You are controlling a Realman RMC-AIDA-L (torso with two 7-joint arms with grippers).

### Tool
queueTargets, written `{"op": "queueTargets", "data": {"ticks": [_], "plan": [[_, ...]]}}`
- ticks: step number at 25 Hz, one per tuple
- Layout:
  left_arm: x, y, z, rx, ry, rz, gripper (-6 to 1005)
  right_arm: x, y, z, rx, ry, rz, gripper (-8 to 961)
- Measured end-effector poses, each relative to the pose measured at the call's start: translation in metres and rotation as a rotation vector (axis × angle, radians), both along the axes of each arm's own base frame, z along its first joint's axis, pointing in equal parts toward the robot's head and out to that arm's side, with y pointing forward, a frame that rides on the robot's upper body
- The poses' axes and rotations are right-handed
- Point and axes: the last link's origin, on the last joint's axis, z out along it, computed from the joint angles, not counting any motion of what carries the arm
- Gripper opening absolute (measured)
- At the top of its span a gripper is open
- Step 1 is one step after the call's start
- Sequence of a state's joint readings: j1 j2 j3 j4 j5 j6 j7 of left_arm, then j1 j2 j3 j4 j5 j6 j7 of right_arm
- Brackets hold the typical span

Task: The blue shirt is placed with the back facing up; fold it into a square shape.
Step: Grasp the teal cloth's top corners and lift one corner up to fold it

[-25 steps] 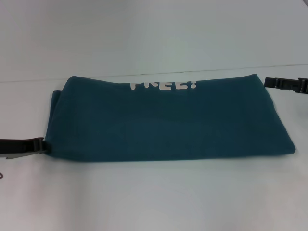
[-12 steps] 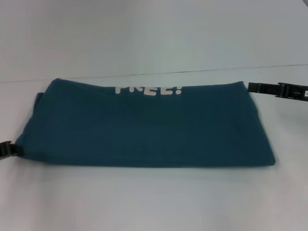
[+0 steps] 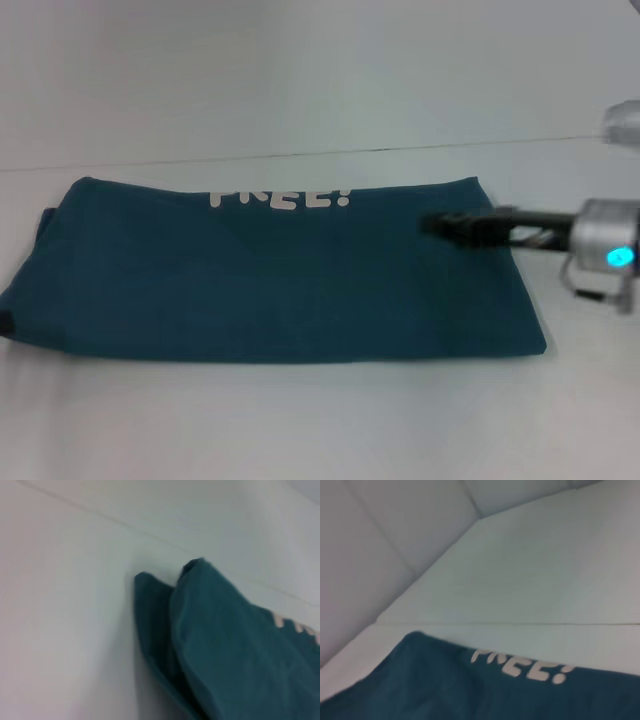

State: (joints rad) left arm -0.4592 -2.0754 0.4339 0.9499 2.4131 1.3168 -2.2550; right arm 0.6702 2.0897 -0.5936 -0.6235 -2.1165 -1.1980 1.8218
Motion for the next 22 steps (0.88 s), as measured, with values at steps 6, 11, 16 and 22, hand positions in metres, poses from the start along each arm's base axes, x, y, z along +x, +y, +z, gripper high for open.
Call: {"op": "queueTargets", "data": {"ticks": [6, 11, 16, 22], "plan": [[0.01, -0.002, 0.0, -0.01, -0.05, -0.067, 28, -0.009, 0.004, -0.042, -0.031, -0.056, 0.058, 99], [0.014, -0.001, 0.002, 0.003, -0.07, -0.091, 27, -0.012, 0.005, -0.048, -0.025, -0.067, 0.08, -1], [0.022, -0.001, 0.004, 0.021, -0.118, -0.135, 27, -0.012, 0.005, -0.053, -0.005, -0.099, 0.122, -1], [0.029, 0.001, 0.005, 0.029, -0.146, -0.169, 27, -0.01, 0.003, -0.064, 0.002, -0.141, 0.153, -1]]}}
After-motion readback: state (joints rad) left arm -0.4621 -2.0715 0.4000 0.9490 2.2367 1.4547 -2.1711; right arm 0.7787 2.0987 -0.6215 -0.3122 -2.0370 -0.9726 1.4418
